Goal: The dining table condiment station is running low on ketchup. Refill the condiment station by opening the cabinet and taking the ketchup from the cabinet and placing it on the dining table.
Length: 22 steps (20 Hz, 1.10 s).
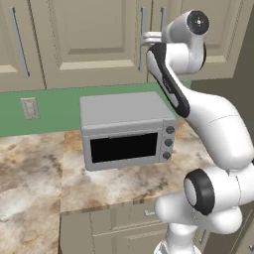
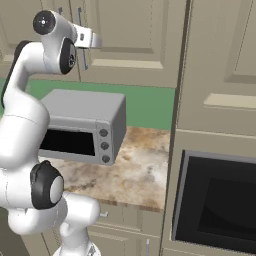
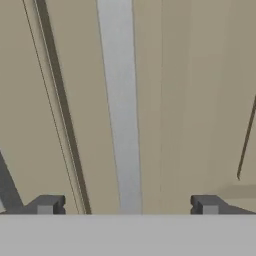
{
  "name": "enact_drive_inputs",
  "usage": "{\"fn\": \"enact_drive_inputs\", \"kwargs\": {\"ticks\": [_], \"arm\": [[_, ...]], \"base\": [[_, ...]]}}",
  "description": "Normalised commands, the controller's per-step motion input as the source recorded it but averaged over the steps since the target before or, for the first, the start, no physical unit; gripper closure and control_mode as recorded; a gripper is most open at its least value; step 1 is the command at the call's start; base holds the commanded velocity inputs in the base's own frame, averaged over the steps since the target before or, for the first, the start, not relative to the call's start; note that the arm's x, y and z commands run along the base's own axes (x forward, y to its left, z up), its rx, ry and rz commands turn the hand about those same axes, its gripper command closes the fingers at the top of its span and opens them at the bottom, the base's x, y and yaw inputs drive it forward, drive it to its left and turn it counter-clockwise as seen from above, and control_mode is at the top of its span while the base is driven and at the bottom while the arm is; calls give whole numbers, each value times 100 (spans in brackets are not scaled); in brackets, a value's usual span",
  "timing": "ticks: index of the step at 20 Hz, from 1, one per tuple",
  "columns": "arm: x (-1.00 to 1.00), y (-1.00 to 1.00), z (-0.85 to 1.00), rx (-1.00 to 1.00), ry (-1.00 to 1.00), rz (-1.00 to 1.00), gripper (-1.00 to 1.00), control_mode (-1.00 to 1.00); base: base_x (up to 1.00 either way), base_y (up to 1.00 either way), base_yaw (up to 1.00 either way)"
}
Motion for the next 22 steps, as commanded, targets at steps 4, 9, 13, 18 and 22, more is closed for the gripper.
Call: {"fn": "enact_drive_inputs", "kwargs": {"ticks": [4, 9, 13, 18, 22], "arm": [[46, -2, -9, 0, 0, 0, -100, -100], [41, 0, -17, 0, -1, 0, -100, -100], [32, 0, -35, 0, -13, 0, -100, -100], [24, 0, -53, 1, -28, 0, -100, -100], [40, -4, -40, 3, -17, 0, 100, -100]], "base": [[0, 0, 0], [0, 0, 0], [0, 0, 0], [0, 0, 0], [0, 0, 0]]}}
